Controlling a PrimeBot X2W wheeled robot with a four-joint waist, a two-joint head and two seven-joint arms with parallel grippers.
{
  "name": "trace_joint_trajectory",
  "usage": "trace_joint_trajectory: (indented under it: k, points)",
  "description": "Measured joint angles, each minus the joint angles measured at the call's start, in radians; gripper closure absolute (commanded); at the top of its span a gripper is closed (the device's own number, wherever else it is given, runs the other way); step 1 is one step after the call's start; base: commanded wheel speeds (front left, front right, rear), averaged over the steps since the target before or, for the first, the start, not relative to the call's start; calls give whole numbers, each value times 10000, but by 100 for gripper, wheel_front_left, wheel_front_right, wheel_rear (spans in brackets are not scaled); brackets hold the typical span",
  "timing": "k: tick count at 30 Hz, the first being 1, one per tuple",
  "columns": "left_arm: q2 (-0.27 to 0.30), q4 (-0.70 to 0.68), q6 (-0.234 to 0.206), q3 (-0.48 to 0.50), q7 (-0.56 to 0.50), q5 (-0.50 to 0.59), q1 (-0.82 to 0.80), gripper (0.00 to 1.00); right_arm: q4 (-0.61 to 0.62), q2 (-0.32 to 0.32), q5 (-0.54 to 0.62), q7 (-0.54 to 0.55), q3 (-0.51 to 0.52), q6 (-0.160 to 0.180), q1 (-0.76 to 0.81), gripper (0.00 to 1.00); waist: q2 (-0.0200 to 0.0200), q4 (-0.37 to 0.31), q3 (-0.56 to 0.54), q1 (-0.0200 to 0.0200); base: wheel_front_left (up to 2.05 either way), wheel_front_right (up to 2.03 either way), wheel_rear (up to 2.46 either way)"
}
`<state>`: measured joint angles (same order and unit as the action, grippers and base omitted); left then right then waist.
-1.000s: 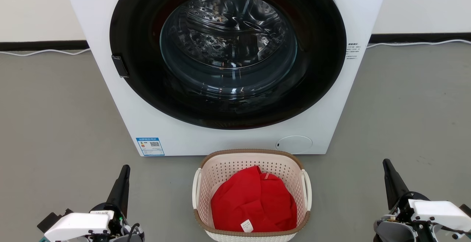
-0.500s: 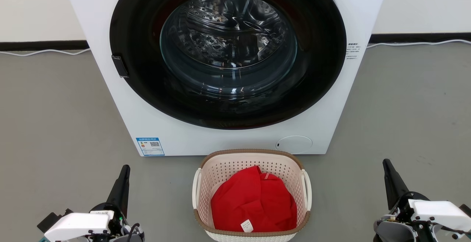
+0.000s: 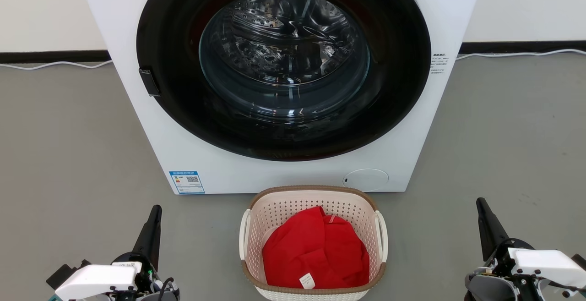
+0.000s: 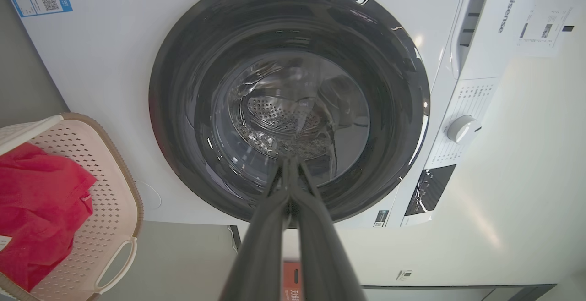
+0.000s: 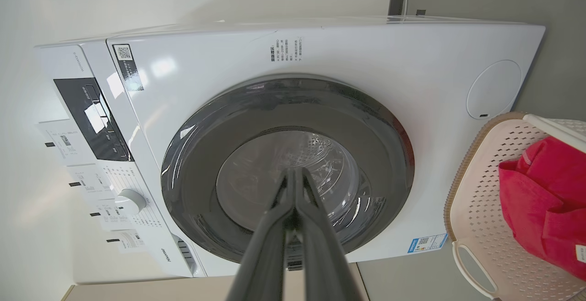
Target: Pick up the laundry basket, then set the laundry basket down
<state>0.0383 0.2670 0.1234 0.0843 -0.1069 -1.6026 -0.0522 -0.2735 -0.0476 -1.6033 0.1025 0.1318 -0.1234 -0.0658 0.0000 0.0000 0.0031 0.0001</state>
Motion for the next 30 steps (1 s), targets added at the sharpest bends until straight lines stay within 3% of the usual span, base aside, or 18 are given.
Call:
trace_joint_trajectory:
  k: [30]
  points:
    - [0, 0, 0, 0, 0, 0, 0, 100, 0, 4, 2, 0, 4, 0, 0, 100, 0, 0, 0, 0, 0, 0, 0]
